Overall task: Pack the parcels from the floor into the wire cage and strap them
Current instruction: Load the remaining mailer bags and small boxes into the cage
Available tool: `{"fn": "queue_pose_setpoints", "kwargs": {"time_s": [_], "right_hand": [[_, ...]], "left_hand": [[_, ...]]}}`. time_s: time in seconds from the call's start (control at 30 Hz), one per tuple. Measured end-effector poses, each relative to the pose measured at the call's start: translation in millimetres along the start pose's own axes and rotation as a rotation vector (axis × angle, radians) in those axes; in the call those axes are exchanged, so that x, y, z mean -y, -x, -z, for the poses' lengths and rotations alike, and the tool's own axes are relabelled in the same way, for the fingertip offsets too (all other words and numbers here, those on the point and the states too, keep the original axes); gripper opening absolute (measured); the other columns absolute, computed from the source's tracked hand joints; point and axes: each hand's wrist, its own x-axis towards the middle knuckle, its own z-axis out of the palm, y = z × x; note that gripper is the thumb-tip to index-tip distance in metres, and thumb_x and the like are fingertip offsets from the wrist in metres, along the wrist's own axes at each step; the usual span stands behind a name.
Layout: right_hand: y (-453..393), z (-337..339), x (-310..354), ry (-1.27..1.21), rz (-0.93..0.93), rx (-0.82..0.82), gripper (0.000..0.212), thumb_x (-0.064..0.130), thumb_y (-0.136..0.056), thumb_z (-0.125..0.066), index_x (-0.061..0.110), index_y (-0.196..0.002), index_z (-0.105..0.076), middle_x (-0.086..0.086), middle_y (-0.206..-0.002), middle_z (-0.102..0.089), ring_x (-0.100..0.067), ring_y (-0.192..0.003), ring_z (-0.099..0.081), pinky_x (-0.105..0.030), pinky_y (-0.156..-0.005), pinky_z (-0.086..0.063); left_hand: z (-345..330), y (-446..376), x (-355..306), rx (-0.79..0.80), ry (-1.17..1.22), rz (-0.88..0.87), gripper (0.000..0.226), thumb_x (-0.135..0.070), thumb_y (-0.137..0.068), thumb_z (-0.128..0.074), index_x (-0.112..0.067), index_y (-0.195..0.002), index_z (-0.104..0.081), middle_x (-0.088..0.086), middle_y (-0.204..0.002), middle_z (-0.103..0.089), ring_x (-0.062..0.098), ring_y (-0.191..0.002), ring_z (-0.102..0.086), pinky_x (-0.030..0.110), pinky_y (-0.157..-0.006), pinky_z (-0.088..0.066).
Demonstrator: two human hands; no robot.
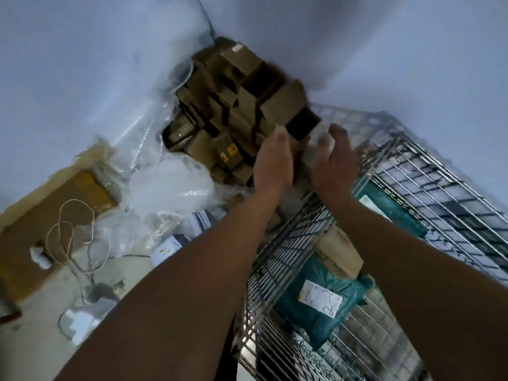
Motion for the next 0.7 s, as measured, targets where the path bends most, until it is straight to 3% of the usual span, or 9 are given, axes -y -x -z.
{"fn": "queue_pose_setpoints", "kwargs": {"time_s": [0.13,0.2,0.33,0.4,0.47,0.53,0.6,0.63,0.7], "right_hand": [[38,-98,5,-0.056,-0.099,0.364,0.065,0.058,-0.102,-0.029,0.016,-0.148,-0.048,-0.01,-0.147,-0.055,-0.03,-0.134,-0.051,-0.036,-0.105,-0.038],[65,-146,-9,-0.051,-0.189,0.498,0.067,0.061,-0.104,-0.027,0.017,-0.151,-0.044,-0.011,-0.15,-0.051,-0.033,-0.136,-0.048,-0.037,-0.103,-0.036],[111,-239,-52,0.017,-0.423,0.691,0.064,0.059,-0.104,-0.028,0.017,-0.148,-0.046,-0.015,-0.15,-0.049,-0.037,-0.136,-0.047,-0.05,-0.116,-0.035],[132,-281,-79,0.05,-0.507,0.758,0.06,0.051,-0.107,-0.03,0.011,-0.149,-0.046,-0.017,-0.151,-0.047,-0.036,-0.138,-0.045,-0.045,-0.117,-0.034],[155,-314,-105,0.097,-0.55,0.837,0.056,0.041,-0.109,-0.03,0.005,-0.149,-0.043,-0.022,-0.153,-0.044,-0.038,-0.138,-0.043,-0.041,-0.113,-0.035],[178,-345,-128,0.127,-0.651,0.847,0.057,0.045,-0.107,-0.037,0.008,-0.152,-0.039,-0.019,-0.155,-0.04,-0.037,-0.137,-0.042,-0.038,-0.103,-0.034],[200,-371,-146,0.117,-0.756,0.877,0.065,0.048,-0.104,-0.048,0.013,-0.156,-0.032,-0.014,-0.159,-0.037,-0.033,-0.139,-0.042,-0.036,-0.103,-0.034],[209,-383,-156,0.124,-0.778,0.926,0.07,0.048,-0.103,-0.051,0.014,-0.159,-0.028,-0.012,-0.161,-0.036,-0.033,-0.139,-0.042,-0.036,-0.106,-0.035],[221,-404,-170,0.163,-0.776,1.023,0.076,0.049,-0.099,-0.057,0.016,-0.16,-0.023,-0.012,-0.159,-0.037,-0.032,-0.13,-0.049,-0.038,-0.105,-0.04]], "left_hand": [[88,-3,124,-0.107,0.169,0.438,0.076,-0.065,-0.103,-0.024,-0.01,-0.145,-0.056,0.01,-0.143,-0.062,0.032,-0.136,-0.054,0.04,-0.112,-0.041],[128,10,189,-0.191,0.254,0.615,0.073,-0.065,-0.105,-0.028,-0.013,-0.149,-0.053,0.003,-0.139,-0.063,0.024,-0.137,-0.052,0.038,-0.115,-0.038],[179,40,300,-0.349,0.366,0.858,0.053,-0.068,-0.102,-0.036,-0.033,-0.093,-0.074,-0.017,-0.084,-0.07,-0.003,-0.07,-0.066,0.028,-0.081,-0.044],[188,49,344,-0.348,0.408,0.916,0.057,-0.065,-0.104,-0.032,-0.03,-0.128,-0.071,-0.007,-0.114,-0.072,0.002,-0.091,-0.067,0.033,-0.093,-0.04],[187,56,378,-0.291,0.503,0.986,0.067,-0.064,-0.105,-0.029,-0.026,-0.159,-0.038,0.0,-0.155,-0.048,0.004,-0.112,-0.054,0.032,-0.101,-0.032],[175,55,414,-0.254,0.551,0.985,0.06,-0.06,-0.107,-0.028,-0.028,-0.156,-0.038,-0.002,-0.153,-0.049,-0.008,-0.098,-0.054,0.024,-0.095,-0.037],[157,47,441,-0.217,0.539,0.992,0.044,-0.055,-0.109,-0.028,-0.03,-0.132,-0.056,-0.003,-0.124,-0.065,-0.015,-0.075,-0.065,0.01,-0.073,-0.051],[146,41,454,-0.181,0.549,0.995,0.046,-0.054,-0.109,-0.027,-0.028,-0.125,-0.061,0.001,-0.12,-0.068,-0.009,-0.077,-0.071,0.011,-0.07,-0.055],[127,26,471,-0.103,0.543,1.008,0.059,-0.057,-0.109,-0.025,-0.021,-0.144,-0.056,0.011,-0.146,-0.059,0.015,-0.12,-0.068,0.029,-0.102,-0.055]]}}
